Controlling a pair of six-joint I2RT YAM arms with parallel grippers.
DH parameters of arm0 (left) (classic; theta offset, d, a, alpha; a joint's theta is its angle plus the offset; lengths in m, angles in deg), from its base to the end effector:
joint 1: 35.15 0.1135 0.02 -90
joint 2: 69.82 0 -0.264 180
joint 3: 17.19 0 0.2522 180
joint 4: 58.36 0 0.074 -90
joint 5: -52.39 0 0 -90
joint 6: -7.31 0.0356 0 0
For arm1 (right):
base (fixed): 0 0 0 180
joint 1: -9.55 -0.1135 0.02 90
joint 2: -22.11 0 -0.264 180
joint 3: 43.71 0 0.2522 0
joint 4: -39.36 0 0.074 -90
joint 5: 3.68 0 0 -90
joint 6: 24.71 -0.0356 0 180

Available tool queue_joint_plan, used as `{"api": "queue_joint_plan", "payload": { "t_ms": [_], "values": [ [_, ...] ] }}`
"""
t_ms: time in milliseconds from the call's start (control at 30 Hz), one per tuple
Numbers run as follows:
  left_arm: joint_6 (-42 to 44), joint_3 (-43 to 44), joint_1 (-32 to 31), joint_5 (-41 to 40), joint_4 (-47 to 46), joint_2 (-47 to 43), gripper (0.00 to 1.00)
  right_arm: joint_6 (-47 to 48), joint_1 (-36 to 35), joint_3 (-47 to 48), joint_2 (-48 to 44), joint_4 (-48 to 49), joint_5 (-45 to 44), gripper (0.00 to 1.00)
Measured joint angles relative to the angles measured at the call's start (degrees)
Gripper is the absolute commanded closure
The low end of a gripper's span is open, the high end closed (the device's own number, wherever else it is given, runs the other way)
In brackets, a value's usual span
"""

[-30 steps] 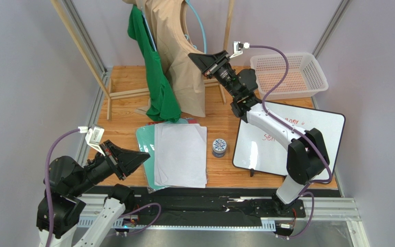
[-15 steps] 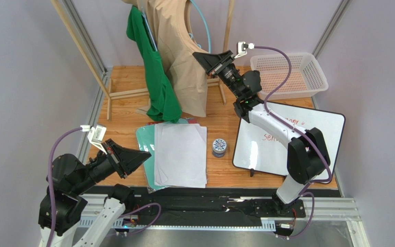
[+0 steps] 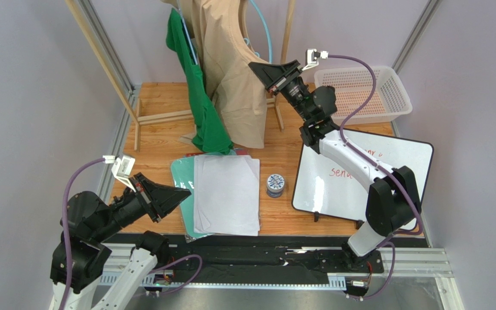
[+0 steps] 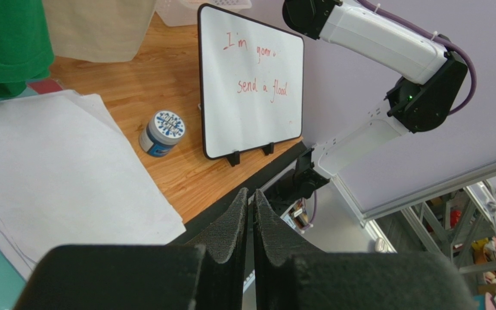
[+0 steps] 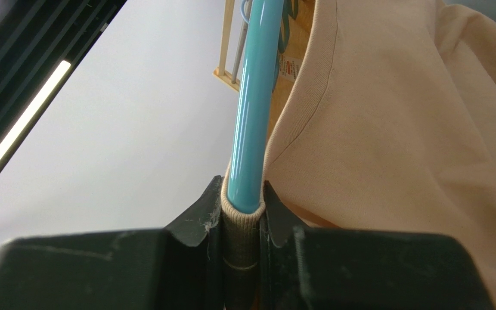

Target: Remove the t-shirt from the hanger

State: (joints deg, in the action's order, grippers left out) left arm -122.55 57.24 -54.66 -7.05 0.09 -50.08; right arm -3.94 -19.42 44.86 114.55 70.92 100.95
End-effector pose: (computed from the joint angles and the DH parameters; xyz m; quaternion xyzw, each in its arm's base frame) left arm 0.0144 -0.0243 0.4016 0.0529 0.7249 -0.4937 0.4776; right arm 0.3271 0.1914 0.4106 0.0743 0.5193 0.6847 0.5060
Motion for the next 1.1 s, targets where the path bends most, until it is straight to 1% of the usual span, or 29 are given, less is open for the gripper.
{"api": "queue_joint_plan", "payload": {
  "t_ms": [400,567,700,800,833,867,900,1000,1100],
  "values": [
    [-0.17,-0.35,0.00,0.26,-0.46,0.00,0.90,-0.39,0.24,-7.54,-5.62,1.27,-0.13,1.00],
    [-0.35,-0.35,0.00,0.55,-0.81,0.17,0.87,1.86,0.46,-11.69,-9.68,-0.90,0.55,1.00],
    [-1.62,-0.46,0.00,2.93,-3.91,2.16,0.85,10.23,0.68,-13.27,-16.22,-11.04,0.85,1.00],
    [-4.98,-1.38,-0.02,6.80,-10.80,6.12,0.83,20.20,0.66,-13.25,-20.70,-20.35,-0.17,1.00],
    [-5.79,-1.51,0.00,7.69,-12.68,7.82,0.81,23.34,0.66,-13.25,-21.77,-22.75,-0.72,1.00],
    [-6.84,-1.51,-0.04,8.76,-14.91,10.14,0.75,25.62,0.66,-13.25,-22.27,-24.28,-1.11,1.00],
    [-7.82,-1.38,-0.52,9.35,-17.22,12.63,0.73,28.94,0.66,-13.25,-22.71,-26.25,-1.77,1.00],
    [-9.42,0.96,-3.98,8.76,-20.65,20.79,0.70,35.17,0.48,-13.25,-22.47,-29.55,-3.17,1.00],
    [-9.44,8.72,-10.99,6.12,-22.49,30.56,0.61,39.82,-0.15,-13.25,-21.75,-31.67,-4.35,1.00]
  ]
}}
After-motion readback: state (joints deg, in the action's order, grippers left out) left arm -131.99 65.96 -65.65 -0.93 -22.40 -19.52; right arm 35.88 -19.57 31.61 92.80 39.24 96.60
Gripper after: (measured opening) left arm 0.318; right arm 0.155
